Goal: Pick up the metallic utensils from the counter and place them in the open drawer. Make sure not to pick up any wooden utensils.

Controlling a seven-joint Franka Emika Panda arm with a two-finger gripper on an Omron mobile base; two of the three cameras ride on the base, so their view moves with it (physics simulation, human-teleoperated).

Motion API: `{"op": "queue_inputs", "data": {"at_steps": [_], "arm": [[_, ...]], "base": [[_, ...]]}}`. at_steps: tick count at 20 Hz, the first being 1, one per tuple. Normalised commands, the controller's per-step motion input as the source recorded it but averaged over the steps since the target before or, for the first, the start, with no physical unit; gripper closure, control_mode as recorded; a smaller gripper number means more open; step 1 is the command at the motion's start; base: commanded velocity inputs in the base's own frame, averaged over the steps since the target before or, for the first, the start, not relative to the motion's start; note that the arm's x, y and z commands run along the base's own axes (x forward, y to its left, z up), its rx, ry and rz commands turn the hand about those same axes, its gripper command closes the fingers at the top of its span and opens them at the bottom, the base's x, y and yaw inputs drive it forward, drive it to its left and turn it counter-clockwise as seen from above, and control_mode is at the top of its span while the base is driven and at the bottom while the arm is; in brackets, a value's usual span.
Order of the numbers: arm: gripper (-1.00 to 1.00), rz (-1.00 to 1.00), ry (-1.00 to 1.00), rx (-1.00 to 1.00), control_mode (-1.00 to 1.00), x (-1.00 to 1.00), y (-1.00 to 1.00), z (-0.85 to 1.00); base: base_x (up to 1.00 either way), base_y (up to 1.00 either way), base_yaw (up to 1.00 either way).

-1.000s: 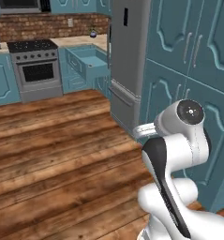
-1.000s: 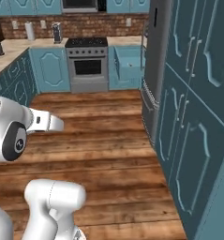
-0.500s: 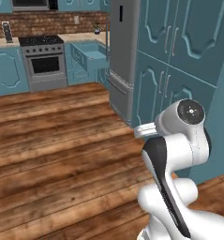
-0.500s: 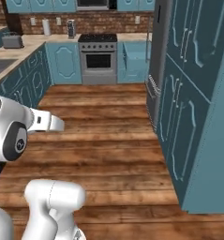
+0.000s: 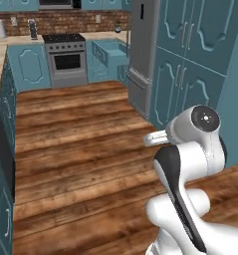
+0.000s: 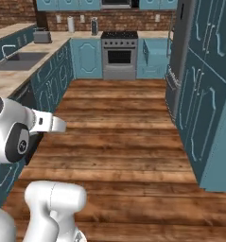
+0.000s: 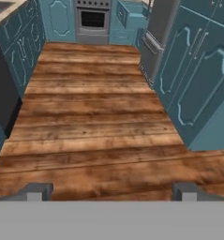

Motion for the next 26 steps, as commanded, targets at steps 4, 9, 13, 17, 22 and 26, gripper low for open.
{"op": "queue_inputs", "data": {"at_steps": [4,9,13,17,22,26], "arm": [[-1.0,0.0,0.0,0.0,1.0,0.0,0.0,0.0],[-1.0,0.0,0.0,0.0,1.0,0.0,0.0,0.0],[-1.0,0.0,0.0,0.0,1.0,0.0,0.0,0.0],[-1.0,0.0,0.0,0.0,1.0,0.0,0.0,0.0],[-1.0,0.0,0.0,0.0,1.0,0.0,0.0,0.0],[-1.0,0.0,0.0,0.0,1.0,0.0,0.0,0.0]], "base": [[-1.0,0.78,0.05],[-1.0,0.63,0.06],[-0.94,1.0,0.02],[-0.16,1.0,-0.1],[-0.1,1.0,-0.09],[-0.14,1.0,-0.06]]}}
